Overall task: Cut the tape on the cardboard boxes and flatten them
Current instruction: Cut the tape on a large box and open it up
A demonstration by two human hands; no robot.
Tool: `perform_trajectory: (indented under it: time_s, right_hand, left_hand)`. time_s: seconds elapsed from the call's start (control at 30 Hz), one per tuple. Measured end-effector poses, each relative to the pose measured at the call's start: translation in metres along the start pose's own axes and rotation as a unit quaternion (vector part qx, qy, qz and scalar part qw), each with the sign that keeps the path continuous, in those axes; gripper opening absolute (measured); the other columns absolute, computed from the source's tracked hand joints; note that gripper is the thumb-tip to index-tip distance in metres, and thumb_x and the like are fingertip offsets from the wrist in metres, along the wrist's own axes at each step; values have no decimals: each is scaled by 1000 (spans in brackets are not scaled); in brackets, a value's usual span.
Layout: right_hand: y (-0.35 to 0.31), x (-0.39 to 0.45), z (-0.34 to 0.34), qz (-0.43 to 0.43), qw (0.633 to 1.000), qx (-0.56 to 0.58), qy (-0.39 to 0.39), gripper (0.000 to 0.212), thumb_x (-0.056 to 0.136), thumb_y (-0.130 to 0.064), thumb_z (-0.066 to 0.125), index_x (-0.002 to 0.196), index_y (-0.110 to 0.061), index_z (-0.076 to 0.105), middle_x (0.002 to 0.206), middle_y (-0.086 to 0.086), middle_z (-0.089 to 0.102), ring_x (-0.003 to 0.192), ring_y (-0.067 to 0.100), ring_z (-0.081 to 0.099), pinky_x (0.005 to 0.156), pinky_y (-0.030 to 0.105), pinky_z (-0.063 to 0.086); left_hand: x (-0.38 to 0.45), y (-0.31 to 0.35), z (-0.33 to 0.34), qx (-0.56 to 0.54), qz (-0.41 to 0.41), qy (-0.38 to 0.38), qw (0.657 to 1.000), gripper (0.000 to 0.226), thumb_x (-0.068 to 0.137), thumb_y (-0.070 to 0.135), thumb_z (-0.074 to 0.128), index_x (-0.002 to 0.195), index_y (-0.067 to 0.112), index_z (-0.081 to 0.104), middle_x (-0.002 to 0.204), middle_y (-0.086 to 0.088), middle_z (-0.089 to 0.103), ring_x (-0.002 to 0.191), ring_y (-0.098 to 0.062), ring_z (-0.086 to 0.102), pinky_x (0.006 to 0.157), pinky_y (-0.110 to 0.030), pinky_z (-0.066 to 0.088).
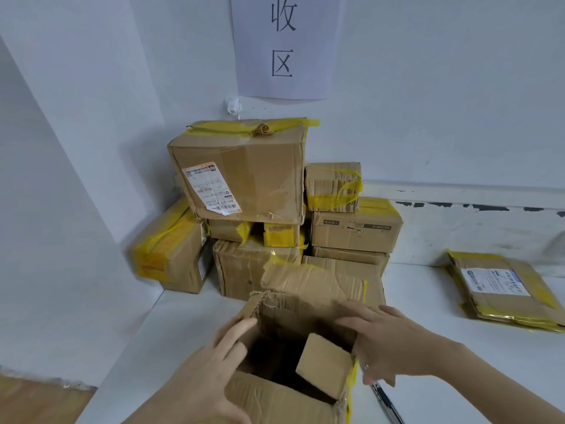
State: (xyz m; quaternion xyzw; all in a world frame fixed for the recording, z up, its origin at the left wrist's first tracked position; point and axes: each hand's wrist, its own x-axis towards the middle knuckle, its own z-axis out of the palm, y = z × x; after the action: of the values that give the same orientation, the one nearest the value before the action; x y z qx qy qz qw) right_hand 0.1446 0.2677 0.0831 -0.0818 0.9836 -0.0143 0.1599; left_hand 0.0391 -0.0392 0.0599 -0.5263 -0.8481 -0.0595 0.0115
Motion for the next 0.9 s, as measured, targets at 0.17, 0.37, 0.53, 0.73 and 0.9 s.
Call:
perform_trajectory:
  time_s: [0.17, 0.37, 0.53, 0.73, 0.9]
  right_hand:
    - [-16, 9, 4, -29, 998, -54, -19, 82, 80, -56, 60, 146, -44, 12, 158, -5, -7, 144, 31, -12, 114, 51, 0]
    - [-14, 7, -15, -35, 975, 202, -82, 22, 87, -35, 59, 105, -47, 60, 153, -16, 14, 145, 19, -14, 115, 52, -7]
    - [-8, 1, -16, 7, 916, 400, -31, 46, 93, -49, 28, 119, -26, 59, 97, -38, 55, 141, -3, 11, 116, 25, 3]
    - [-10, 1, 7, -44, 961, 268, -44, 36, 73, -49, 74, 94, -45, 46, 147, -29, 1, 138, -1, -22, 116, 36, 0]
    - [-5, 0, 7, -46, 953, 293, -67, 109, 44, -86, 54, 134, -54, 1, 138, -33, -33, 133, -5, -25, 116, 32, 5]
  left_hand:
    - [-12, -4, -5, 101, -66, 31, 992, 103, 58, 95, 22, 84, 10, 74, 138, -3, 40, 124, -22, 39, 87, -51, 47]
    - [-20, -17, -16, 102, -181, -25, 978, 126, 42, 96, 26, 109, -2, 68, 130, -9, 56, 145, -19, 5, 108, -46, 6]
    - [-21, -22, 4, 114, -173, -85, 975, 142, 48, 92, 45, 147, 5, -6, 155, -14, 11, 145, -27, 7, 114, -34, -7]
    - [-14, -23, 26, 5, -193, -157, 969, 100, 60, 78, 59, 143, 31, 28, 150, 0, -14, 141, -20, 5, 113, -28, 20]
    - [-15, -24, 42, -212, -214, -36, 953, 54, 54, 53, 83, 90, 36, 47, 123, 11, 26, 102, -9, 43, 74, -19, 37]
